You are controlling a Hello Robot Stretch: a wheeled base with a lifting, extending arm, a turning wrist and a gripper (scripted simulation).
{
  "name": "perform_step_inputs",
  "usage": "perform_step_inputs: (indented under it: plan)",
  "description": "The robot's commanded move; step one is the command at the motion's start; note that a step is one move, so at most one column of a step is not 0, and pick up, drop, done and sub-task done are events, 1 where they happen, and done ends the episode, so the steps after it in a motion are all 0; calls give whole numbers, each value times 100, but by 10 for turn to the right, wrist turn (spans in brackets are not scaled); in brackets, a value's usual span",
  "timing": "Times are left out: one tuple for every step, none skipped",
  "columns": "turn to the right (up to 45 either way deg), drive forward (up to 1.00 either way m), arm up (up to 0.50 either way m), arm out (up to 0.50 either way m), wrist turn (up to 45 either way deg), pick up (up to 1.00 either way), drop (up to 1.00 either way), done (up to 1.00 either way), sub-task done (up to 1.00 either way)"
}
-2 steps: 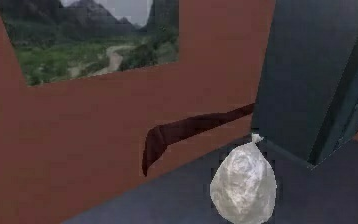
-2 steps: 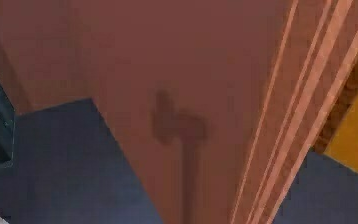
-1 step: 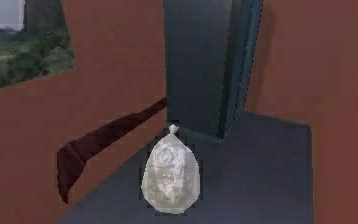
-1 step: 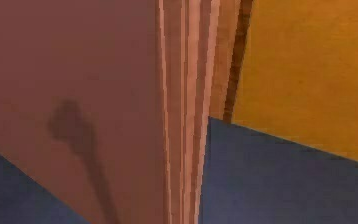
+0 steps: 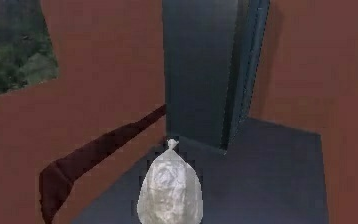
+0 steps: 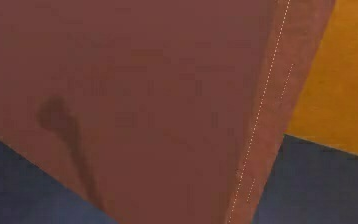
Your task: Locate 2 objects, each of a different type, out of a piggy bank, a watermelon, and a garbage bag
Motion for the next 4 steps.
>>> perform_step_inputs:
  plan:
    - [0, 0, 0, 0, 0, 0, 0, 0, 100]
    - [-450, 0, 0, 0, 0, 0, 0, 0, 0]
    - [-450, 0, 0, 0, 0, 0, 0, 0, 0]
    - [-390, 0, 0, 0, 0, 0, 0, 0, 0]
